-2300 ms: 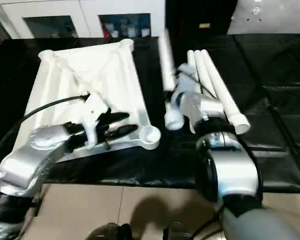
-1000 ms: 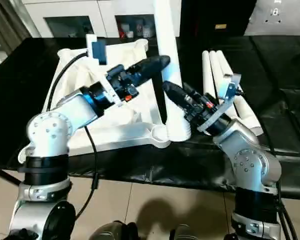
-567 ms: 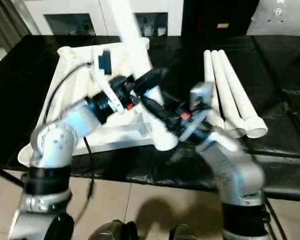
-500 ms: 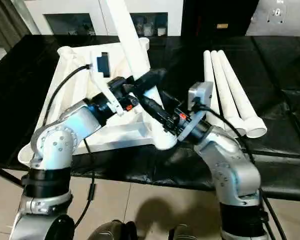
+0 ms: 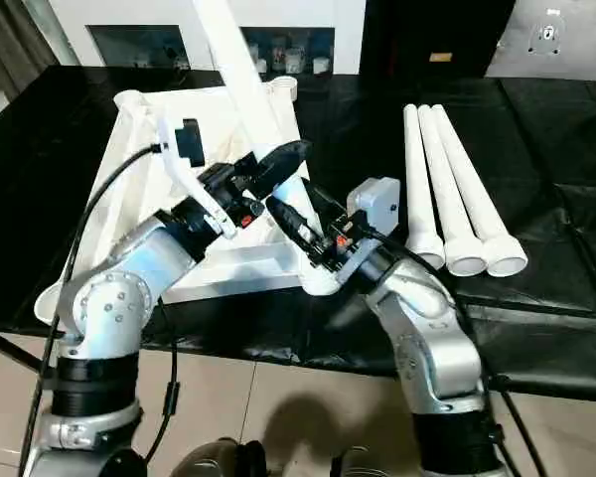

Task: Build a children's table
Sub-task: Pick table leg

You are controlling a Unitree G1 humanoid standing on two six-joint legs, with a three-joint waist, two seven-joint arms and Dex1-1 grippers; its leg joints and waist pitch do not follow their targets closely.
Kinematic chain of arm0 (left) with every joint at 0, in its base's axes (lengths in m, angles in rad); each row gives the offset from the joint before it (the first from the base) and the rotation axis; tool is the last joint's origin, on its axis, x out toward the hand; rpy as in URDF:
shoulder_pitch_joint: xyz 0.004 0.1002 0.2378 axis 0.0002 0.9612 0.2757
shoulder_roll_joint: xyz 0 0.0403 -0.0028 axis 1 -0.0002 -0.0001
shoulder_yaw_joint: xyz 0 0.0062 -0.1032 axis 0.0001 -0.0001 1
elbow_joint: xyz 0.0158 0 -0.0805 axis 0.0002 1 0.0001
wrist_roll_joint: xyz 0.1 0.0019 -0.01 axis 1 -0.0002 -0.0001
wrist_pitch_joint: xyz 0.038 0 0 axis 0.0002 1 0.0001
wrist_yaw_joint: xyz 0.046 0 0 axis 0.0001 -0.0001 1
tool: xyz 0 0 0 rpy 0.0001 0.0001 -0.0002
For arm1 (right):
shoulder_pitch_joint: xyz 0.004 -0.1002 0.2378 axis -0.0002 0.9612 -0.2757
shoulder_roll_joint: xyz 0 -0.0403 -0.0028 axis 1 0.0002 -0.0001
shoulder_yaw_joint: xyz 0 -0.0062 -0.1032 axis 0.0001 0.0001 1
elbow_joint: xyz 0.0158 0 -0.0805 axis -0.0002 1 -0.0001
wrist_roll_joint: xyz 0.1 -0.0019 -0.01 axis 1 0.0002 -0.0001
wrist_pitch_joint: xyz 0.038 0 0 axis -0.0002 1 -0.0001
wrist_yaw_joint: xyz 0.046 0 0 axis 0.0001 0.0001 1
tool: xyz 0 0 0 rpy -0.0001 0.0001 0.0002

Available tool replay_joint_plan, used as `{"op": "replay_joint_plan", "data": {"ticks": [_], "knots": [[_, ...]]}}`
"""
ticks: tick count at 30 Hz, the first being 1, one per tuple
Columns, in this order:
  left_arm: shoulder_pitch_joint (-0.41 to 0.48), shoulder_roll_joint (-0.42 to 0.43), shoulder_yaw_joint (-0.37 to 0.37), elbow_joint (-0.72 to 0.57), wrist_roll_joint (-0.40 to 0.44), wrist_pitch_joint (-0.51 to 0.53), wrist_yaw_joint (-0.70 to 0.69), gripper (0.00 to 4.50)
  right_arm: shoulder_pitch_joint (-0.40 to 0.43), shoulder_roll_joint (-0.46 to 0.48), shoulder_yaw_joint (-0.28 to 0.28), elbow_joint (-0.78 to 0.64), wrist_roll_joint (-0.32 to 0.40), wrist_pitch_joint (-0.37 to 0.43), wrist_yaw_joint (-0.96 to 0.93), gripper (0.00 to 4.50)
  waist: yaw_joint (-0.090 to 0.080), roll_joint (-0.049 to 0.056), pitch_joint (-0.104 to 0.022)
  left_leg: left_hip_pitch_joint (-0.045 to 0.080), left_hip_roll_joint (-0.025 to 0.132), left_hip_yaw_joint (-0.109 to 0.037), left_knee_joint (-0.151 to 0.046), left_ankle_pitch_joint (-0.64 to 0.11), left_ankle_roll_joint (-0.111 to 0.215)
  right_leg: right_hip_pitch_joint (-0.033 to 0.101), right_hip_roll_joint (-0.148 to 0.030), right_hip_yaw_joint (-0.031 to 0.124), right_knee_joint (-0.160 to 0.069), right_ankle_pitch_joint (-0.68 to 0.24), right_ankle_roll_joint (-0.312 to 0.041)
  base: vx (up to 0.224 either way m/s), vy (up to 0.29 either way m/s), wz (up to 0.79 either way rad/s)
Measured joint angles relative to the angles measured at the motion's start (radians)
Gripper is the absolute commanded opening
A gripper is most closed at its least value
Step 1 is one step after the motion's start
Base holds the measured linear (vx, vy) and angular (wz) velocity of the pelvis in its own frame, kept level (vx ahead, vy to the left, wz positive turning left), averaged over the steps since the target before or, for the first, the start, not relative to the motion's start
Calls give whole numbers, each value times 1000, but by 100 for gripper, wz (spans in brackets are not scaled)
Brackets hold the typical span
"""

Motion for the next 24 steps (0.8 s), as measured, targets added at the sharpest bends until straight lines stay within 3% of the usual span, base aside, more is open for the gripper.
{"op": "replay_joint_plan", "data": {"ticks": [18, 21, 24], "knots": [[0, 12, -10, 3, -2, -32, 0, 225, -2, 2, 0, 22, -10, -58, 3, 183, 0, 0, 0, 0, 0, 0, 2, 1, 2, 1, 0, 0, 0, 3, 0, 0, 0, 0], [0, 60, -66, 3, 56, -80, -33, 225, -6, 1, 1, 41, -18, -79, 6, 183, 0, 0, 0, 0, 0, 0, 2, 2, 2, 1, 0, 0, 0, 4, 0, 0, 0, 0], [1, 149, -159, 5, 190, -194, -90, 225, -6, -3, 11, 53, -33, -108, 15, 183, 0, 1, -1, 1, 0, 0, 2, 2, 3, 2, 0, 0, 0, 4, 1, 0, 0, 0]]}}
